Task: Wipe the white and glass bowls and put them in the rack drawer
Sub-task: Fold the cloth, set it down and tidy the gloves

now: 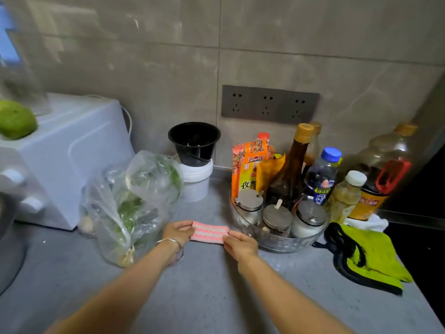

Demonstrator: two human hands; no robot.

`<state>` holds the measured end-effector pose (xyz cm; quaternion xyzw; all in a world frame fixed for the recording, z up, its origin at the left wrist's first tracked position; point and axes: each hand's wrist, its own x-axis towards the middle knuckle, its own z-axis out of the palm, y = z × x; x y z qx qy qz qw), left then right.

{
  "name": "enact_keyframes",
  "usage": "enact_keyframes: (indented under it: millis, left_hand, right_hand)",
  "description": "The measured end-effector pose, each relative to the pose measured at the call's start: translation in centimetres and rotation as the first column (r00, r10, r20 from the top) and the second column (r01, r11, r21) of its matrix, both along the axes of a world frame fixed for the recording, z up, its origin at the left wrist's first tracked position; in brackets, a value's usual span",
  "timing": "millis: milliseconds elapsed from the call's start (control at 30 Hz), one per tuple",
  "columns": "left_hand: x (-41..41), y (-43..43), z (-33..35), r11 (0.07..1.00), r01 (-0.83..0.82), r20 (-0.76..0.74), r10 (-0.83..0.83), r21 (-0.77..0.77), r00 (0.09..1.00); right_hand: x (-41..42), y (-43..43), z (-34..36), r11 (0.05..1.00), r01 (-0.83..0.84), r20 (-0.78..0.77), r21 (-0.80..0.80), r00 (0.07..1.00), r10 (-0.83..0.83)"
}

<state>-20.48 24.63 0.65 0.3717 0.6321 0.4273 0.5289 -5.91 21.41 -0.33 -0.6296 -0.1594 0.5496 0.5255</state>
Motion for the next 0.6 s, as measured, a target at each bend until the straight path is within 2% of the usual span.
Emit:
enact_keyframes:
  millis: [133,233,333,400,433,500,533,567,600]
  left_hand:
    - [-0.5,-0.6,0.3,0.999,-0.038,-0.063,0.04,0.035,0.997]
    - [0.6,-2.8,1.5,0.982,-0.034,-0.146,0.063,0.188,0.987]
    - [3.7,-6.0,2.5,0.947,0.117,-0.227,-0.048,0.299,0.973]
    - [6.0,-7.9,2.6,0.934,0.171,-0.217,-0.105,0.313,0.97]
    - [7.1,-8.7,2.5,0.936,0.18,-0.2,-0.122,0.304,0.972]
    - [9.3,-10.1,1.9,0.939,0.194,-0.168,-0.151,0.285,0.974]
    - [10.3,-10.7,1.5,0.937,0.205,-0.157,-0.166,0.284,0.974]
    - [11.3,-11.3,1.2,0.935,0.215,-0.152,-0.177,0.282,0.972]
    - [12.2,-11.8,0.9,0.931,0.217,-0.14,-0.183,0.294,0.973]
  right_hand:
    - [1.4,-2.1,1.5,1.0,-0.028,-0.088,-0.006,0.996,0.028]
    - [4.0,-5.8,2.9,0.982,-0.187,-0.032,-0.016,0.982,0.186]
    - [8.7,-9.9,4.5,0.962,-0.265,0.133,0.069,0.958,0.255]
    - [13.1,-11.7,5.3,0.965,-0.199,0.358,0.171,0.925,0.127]
    - [15.4,-12.3,5.7,0.964,-0.154,0.503,0.217,0.864,0.024]
    - [20.0,-12.6,5.7,0.965,-0.094,0.764,0.244,0.632,-0.132]
    - [22.1,-12.3,5.6,0.98,-0.067,0.861,0.185,0.491,-0.129]
    - [24.0,-11.7,5.2,0.996,-0.054,0.931,0.077,0.36,-0.052]
    - [25.6,-11.2,4.7,0.997,-0.04,0.955,-0.061,0.287,0.07]
